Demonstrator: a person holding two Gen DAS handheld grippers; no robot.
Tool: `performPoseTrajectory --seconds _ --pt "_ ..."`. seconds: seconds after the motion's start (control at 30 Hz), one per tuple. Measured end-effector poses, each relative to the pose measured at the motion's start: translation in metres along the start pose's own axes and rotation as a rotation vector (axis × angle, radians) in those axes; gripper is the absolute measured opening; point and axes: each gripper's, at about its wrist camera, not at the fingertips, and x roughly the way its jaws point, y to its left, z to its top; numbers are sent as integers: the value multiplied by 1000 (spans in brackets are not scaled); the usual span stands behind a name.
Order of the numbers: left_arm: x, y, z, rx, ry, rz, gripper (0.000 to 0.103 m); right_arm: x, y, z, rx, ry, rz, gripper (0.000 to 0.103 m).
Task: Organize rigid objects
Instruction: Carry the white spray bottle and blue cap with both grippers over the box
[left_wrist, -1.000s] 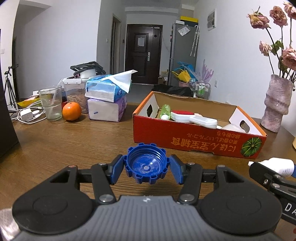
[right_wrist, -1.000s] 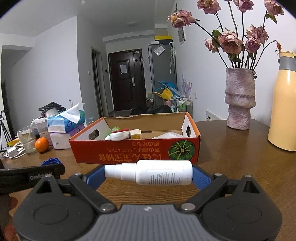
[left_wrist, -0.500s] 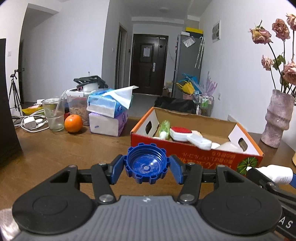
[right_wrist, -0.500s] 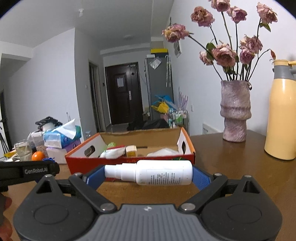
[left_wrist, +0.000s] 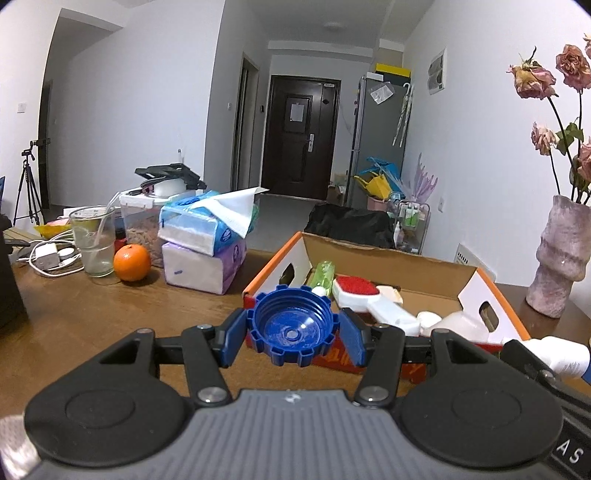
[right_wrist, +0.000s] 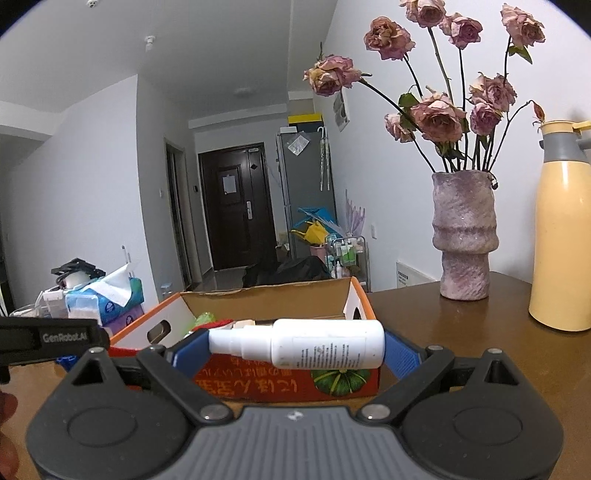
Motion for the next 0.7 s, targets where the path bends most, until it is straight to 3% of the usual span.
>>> performPoseTrajectory --seconds 0.7 --pt "58 -22 31 16 -41 -65 56 55 -3 20 9 -15 -20 97"
